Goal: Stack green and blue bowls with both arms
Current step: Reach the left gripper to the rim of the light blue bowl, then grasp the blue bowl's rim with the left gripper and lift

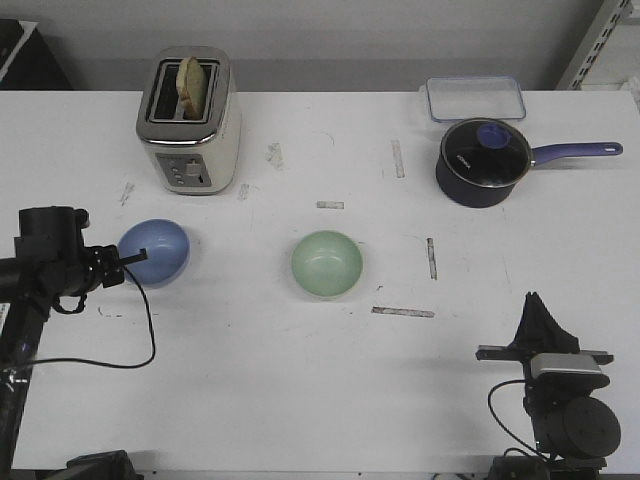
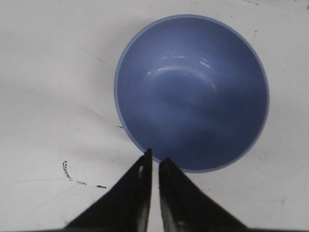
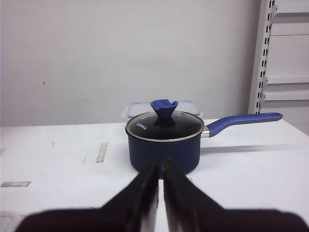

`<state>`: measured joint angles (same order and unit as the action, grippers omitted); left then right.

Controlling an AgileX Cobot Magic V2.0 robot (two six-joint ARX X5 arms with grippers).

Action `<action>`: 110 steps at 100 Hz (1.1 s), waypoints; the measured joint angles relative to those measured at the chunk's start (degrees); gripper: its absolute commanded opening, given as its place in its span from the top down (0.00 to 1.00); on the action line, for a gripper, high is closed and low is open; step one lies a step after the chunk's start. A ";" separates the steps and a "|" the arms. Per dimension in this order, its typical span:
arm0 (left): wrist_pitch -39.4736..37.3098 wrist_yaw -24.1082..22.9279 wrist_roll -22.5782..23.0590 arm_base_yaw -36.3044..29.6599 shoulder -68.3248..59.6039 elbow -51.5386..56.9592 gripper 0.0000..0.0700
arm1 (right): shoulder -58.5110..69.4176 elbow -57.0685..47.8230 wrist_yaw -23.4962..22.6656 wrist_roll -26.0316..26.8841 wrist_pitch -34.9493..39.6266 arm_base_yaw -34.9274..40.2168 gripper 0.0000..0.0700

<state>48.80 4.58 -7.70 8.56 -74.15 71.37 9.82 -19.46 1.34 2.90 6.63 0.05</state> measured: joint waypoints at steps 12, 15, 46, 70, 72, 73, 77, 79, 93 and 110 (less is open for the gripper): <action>1.44 5.29 -0.46 2.99 -4.20 1.49 0.38 | 0.00 0.00 0.00 0.00 0.00 0.00 0.98; 1.77 6.10 -0.46 3.65 -5.07 1.57 0.35 | 0.00 0.00 0.00 0.00 0.00 0.00 0.98; -0.94 7.19 -0.59 6.93 -9.03 1.60 0.37 | 0.00 0.00 0.00 0.00 0.00 0.00 0.98; -3.37 7.39 -0.61 7.93 -14.36 1.75 0.37 | 0.00 0.00 0.00 0.00 0.00 0.00 0.98; -3.72 7.39 -0.61 7.91 -14.91 1.75 0.37 | 0.00 0.00 0.00 0.00 0.00 0.00 0.98; -3.87 7.41 -0.61 7.91 -15.19 1.75 0.37 | 0.00 0.00 0.00 0.00 0.00 0.00 0.98; -4.68 7.41 -0.61 7.82 -16.13 1.75 0.37 | 0.00 0.00 0.02 0.00 0.00 0.00 0.98; -5.14 7.45 -0.61 7.80 -16.57 1.75 0.37 | 0.00 0.00 0.00 0.00 0.00 0.00 0.98; -6.69 8.02 -0.61 7.50 -18.86 1.75 0.51 | 0.00 0.00 0.00 0.00 0.00 0.00 0.98; -7.54 8.87 -0.61 6.56 -20.37 1.75 0.78 | 0.00 0.00 0.00 0.00 0.00 0.00 0.98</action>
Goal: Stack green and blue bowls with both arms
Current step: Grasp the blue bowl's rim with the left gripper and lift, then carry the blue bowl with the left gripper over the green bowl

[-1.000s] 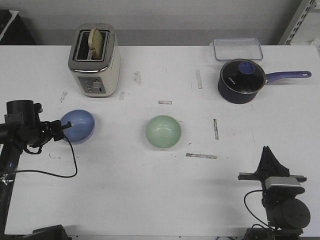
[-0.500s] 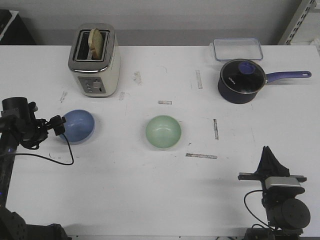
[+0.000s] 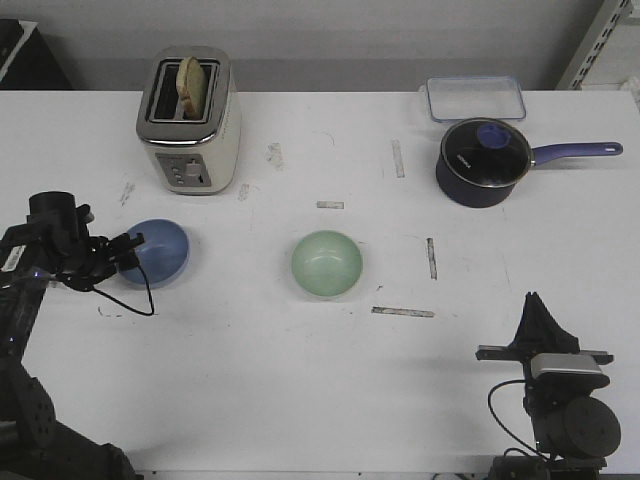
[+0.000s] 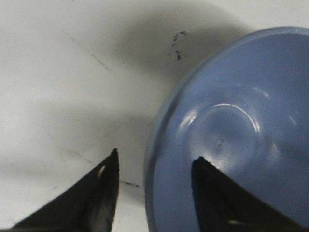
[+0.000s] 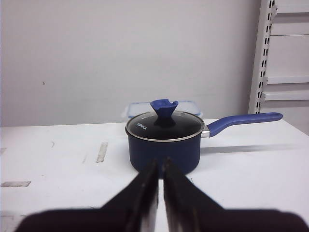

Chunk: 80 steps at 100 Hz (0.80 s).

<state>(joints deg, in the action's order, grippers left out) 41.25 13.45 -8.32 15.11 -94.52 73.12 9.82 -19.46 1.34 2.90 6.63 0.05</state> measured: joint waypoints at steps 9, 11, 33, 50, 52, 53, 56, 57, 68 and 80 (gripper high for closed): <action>-0.98 0.00 0.02 -0.02 -0.04 0.00 0.84 | 0.00 0.00 0.00 0.00 0.00 0.00 0.98; -1.01 0.00 0.02 -0.02 -0.04 0.00 0.89 | 0.00 0.00 0.00 0.00 0.00 0.00 0.98; 0.90 -0.02 0.00 -0.92 -0.15 0.83 1.00 | 0.00 0.00 0.00 0.00 0.00 0.00 0.98; 6.49 0.00 0.02 -3.28 -0.28 7.85 1.00 | 0.00 0.00 0.00 0.00 0.00 0.00 0.98; 7.15 0.09 0.00 -3.61 -0.28 8.92 1.00 | 0.00 0.00 0.00 0.00 0.00 0.00 0.98; 7.50 0.15 0.02 -3.80 -0.28 9.46 1.00 | 0.00 0.00 0.00 0.00 0.00 0.00 0.98; 8.37 0.55 0.02 -4.39 -0.28 11.06 1.00 | 0.00 0.00 0.00 0.00 0.00 0.00 0.98; 8.61 0.70 0.00 -4.61 -0.28 11.54 1.00 | 0.00 0.00 0.00 0.00 0.00 0.00 0.98; 9.46 1.49 -0.42 -8.17 -0.28 15.85 1.00 | 0.00 0.00 0.00 0.00 0.00 0.00 0.98; 6.71 1.53 -1.99 -15.06 -0.28 17.20 1.00 | 0.00 0.00 0.00 0.00 0.00 0.00 0.98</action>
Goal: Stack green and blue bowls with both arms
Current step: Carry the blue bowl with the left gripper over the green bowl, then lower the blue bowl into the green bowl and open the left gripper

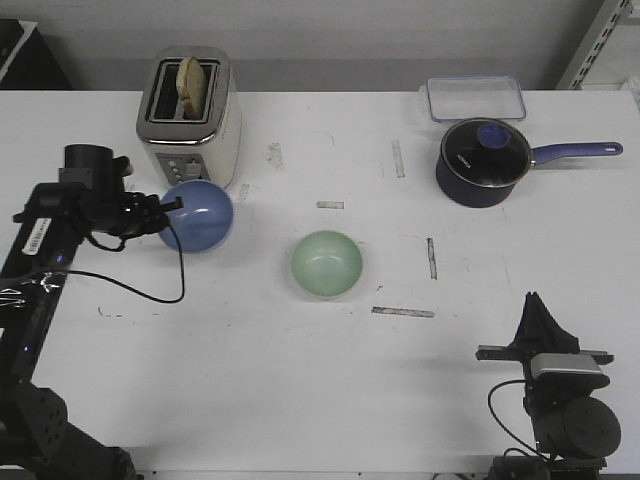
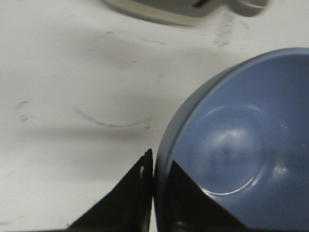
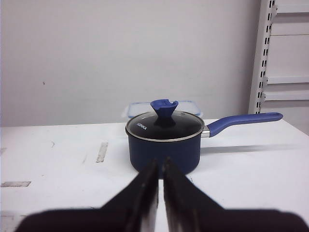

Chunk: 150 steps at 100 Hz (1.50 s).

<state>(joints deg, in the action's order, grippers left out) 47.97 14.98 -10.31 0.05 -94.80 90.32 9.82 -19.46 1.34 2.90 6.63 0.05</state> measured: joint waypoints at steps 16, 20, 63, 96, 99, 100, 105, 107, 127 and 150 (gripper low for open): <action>-5.16 0.13 -2.38 -10.60 -0.02 0.00 1.00 | 0.00 0.00 0.02 0.00 0.00 0.00 0.98; -6.47 0.13 -2.82 -13.18 -0.02 0.00 1.00 | 0.00 0.00 0.00 0.00 0.00 0.00 0.98; -12.41 -2.10 -4.07 -28.83 -6.38 -0.02 1.00 | 0.00 0.00 0.00 0.00 0.00 0.00 0.98; -12.33 -2.19 -4.09 -30.18 -7.30 -0.02 0.81 | 0.00 0.00 0.00 0.00 0.00 0.00 0.98; -12.33 -2.16 -4.17 -30.21 -7.30 -0.02 0.72 | 0.00 0.00 0.00 0.00 0.00 0.00 0.98; -12.35 -2.16 -4.17 -30.21 -7.30 -0.02 0.69 | 0.00 0.00 0.00 0.00 0.00 0.00 0.98; -12.33 -2.16 -4.24 -30.25 -7.30 -0.02 0.57 | 0.00 0.00 0.00 0.00 0.00 0.00 0.98; -12.31 -2.14 -4.22 -30.27 -7.30 -0.02 0.53 | 0.00 0.00 0.02 0.00 0.00 0.00 0.98; -12.17 -2.16 -4.20 -30.58 -7.30 -0.02 0.46 | 0.00 0.00 0.00 0.00 0.00 0.00 0.98; -11.98 -2.16 -4.17 -30.69 -7.30 -0.02 0.47 | 0.00 0.00 0.02 0.00 0.00 0.00 0.98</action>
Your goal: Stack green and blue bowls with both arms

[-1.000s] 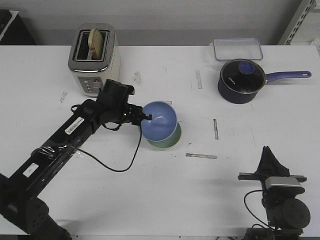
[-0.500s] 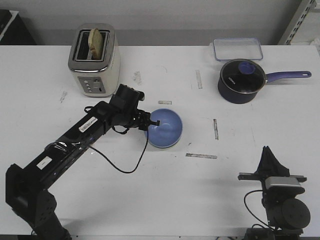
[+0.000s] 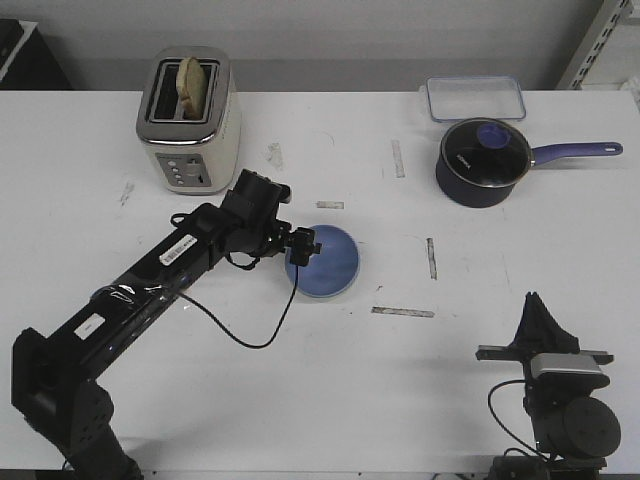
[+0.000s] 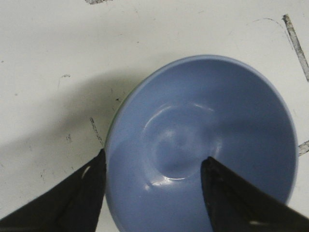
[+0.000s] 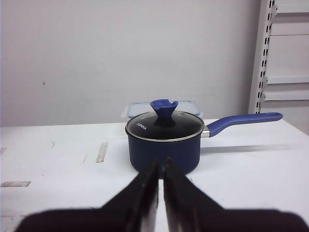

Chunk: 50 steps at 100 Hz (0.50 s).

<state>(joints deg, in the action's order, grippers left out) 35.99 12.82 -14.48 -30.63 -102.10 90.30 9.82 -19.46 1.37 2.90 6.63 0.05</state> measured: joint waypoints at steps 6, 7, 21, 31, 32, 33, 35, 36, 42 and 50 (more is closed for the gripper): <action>0.00 0.00 0.31 0.00 0.17 0.00 0.48 | 0.00 0.00 -0.02 0.00 0.00 0.00 0.98; 0.00 0.00 0.42 0.00 0.17 0.00 0.48 | 0.00 0.00 -0.02 0.00 0.00 0.00 0.98; -2.03 -0.98 2.08 0.15 3.04 -1.11 0.48 | 0.00 0.00 -0.02 0.00 0.00 0.00 0.98; -7.45 -2.78 2.62 0.85 8.46 -4.74 0.56 | 0.00 0.00 -0.02 0.00 0.00 0.00 0.98; -8.11 -3.02 2.69 0.90 9.03 -5.18 0.58 | 0.00 0.00 -0.02 0.00 0.00 0.00 0.98; -8.83 -3.30 2.75 0.96 9.60 -5.62 0.60 | 0.00 0.00 -0.02 0.00 0.00 0.00 0.98; -10.32 -3.82 2.84 1.11 10.75 -6.60 0.64 | 0.00 0.00 -0.02 0.00 0.00 0.00 0.98; -11.10 -4.00 2.89 1.20 11.28 -7.13 0.66 | 0.00 0.00 -0.02 0.00 0.00 0.00 0.98; -15.39 -4.50 2.99 1.70 14.38 -10.43 0.75 | 0.00 0.00 0.00 0.00 0.00 0.00 0.98; -20.02 -5.49 3.02 2.49 17.70 -15.41 0.82 | 0.00 0.00 0.00 0.00 0.00 0.00 0.98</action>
<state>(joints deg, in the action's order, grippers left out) 15.97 7.33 -11.46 -28.14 -84.40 74.89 9.82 -19.46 1.37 2.90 6.63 0.05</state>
